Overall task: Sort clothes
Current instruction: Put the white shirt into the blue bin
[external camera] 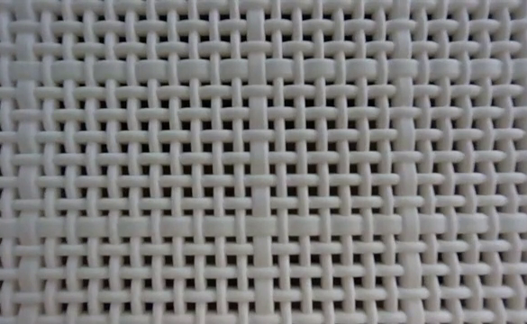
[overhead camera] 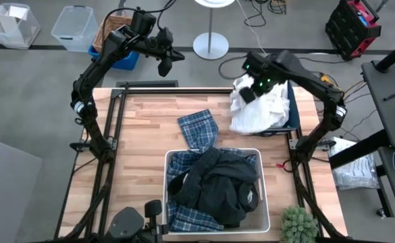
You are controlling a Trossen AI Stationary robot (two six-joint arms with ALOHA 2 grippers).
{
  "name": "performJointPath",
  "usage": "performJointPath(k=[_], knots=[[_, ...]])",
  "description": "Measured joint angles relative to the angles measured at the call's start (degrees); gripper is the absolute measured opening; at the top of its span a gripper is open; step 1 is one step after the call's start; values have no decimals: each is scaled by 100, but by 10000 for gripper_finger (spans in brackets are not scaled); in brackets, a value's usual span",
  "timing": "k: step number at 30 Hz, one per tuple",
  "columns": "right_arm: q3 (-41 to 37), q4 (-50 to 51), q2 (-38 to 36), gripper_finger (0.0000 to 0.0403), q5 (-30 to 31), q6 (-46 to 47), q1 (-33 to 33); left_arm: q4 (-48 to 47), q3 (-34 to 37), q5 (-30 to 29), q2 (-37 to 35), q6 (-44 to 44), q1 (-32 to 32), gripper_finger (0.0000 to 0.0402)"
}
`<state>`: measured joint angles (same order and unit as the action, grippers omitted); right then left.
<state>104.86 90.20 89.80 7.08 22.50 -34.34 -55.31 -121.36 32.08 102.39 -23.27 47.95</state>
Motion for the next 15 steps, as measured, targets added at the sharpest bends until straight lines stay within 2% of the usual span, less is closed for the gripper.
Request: performJointPath(k=[4, 8, 12, 15], knots=[[170, -19, -9, 9, 727, -63, -453, -2, 0, 0, 0, 0, -1, 0], [-205, -143, 43, 9, 1295, -344, -965, -2, 0, 0, 0, 0, -1, 0], [-1098, -1254, 116, 9, 1142, -678, -1298, -4, 0, 0, 0, -2, -1, 0], [-1950, -2341, 175, 9, 566, -795, -1419, -4, 0, -1, 0, -7, -1, 0]])
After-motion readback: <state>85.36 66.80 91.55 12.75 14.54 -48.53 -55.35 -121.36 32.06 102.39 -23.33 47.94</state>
